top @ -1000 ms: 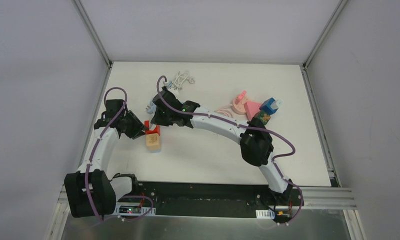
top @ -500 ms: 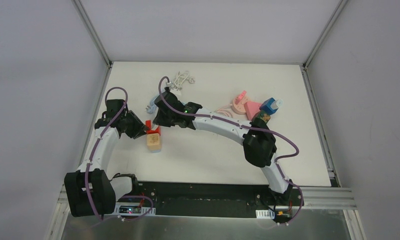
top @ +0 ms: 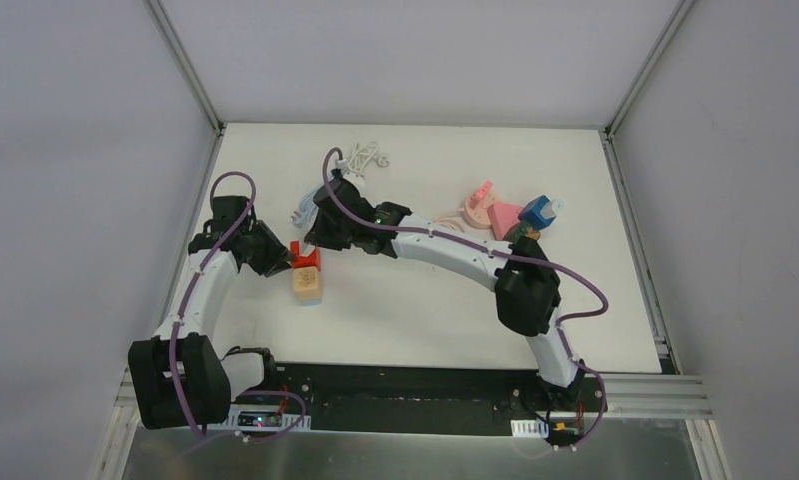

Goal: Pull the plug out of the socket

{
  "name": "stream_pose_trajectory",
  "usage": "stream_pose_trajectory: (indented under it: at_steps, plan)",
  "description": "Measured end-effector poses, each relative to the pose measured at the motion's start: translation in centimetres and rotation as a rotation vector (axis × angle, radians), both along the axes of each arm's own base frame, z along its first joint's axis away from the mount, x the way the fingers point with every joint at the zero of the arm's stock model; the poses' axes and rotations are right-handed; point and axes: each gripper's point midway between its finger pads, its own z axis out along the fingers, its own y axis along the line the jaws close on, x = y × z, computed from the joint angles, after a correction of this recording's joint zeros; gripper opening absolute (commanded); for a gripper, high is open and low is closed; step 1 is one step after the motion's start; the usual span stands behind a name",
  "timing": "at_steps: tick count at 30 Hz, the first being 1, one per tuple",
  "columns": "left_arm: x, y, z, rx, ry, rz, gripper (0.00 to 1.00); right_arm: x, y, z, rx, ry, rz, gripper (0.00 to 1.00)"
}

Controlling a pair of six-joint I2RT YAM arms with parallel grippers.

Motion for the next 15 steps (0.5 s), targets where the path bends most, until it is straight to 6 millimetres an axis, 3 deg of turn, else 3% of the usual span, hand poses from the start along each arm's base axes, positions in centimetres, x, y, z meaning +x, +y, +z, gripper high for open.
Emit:
stream_pose_trajectory:
  at_steps: [4, 9, 12, 15]
  plan:
    - [0.0, 0.1, 0.0, 0.003, 0.002, 0.002, 0.28, 0.0, -0.5, 4.3, 0.094, -0.041, 0.000, 0.00]
    - [0.0, 0.0, 0.0, 0.002, 0.000, 0.001, 0.31, 0.6, -1.3, 11.7, 0.248, -0.126, -0.031, 0.00]
    - [0.2, -0.1, 0.2, -0.005, -0.008, -0.004, 0.43, 1.3, -3.0, 12.8, 0.244, -0.163, -0.086, 0.00]
    - [0.1, -0.2, 0.6, -0.008, -0.007, -0.011, 0.54, 1.9, -6.0, 11.8, 0.182, -0.181, -0.149, 0.00]
